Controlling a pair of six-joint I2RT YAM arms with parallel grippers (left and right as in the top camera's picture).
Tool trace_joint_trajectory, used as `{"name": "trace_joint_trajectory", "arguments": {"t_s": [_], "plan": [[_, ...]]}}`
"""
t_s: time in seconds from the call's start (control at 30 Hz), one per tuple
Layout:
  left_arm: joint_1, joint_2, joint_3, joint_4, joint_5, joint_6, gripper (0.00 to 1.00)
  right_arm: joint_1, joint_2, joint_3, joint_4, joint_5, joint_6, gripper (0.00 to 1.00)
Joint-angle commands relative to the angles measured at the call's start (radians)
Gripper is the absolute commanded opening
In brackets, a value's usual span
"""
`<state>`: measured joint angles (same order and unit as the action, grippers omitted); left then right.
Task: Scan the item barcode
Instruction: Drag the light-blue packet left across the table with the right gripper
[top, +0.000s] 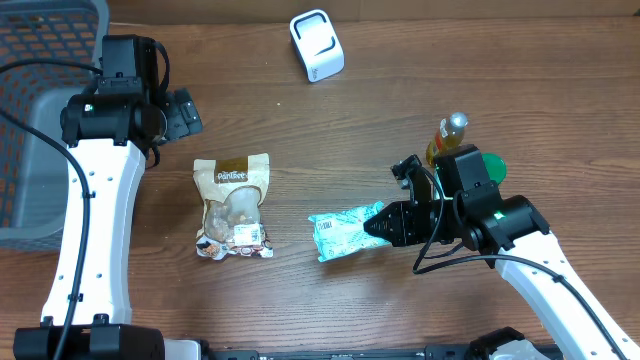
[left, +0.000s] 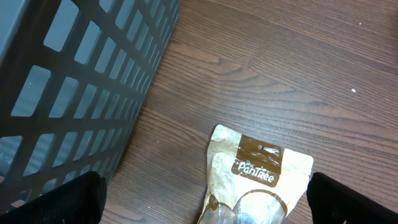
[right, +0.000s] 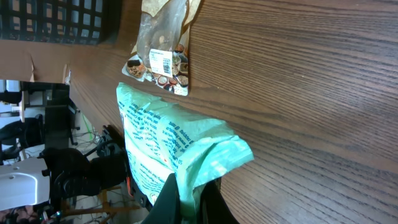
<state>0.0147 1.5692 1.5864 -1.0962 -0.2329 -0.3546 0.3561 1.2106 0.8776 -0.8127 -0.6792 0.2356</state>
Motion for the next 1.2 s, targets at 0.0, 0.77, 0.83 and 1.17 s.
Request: {"name": "trace_joint_trajectory", "arguments": {"t_s": [0.0,0.77,0.83,1.17], "plan": [[-0.002,-0.003,0.004,0.0,-0.01,0.026,1.0,0.006,-0.019,-0.001,0.003,-0.01,-0.005,0.04],[-0.002,-0.003,0.004,0.0,-0.01,0.026,1.0,0.021,0.084,-0.001,0.054,-0.049,-0.005,0.04],[-0.002,-0.003,0.004,0.0,-0.01,0.026,1.0,0.036,0.108,-0.001,0.072,-0.048,-0.005,0.04],[-0.002,-0.003,0.004,0.0,-0.01,0.026,0.99,0.07,0.21,-0.001,0.116,-0.032,-0.005,0.04]]}}
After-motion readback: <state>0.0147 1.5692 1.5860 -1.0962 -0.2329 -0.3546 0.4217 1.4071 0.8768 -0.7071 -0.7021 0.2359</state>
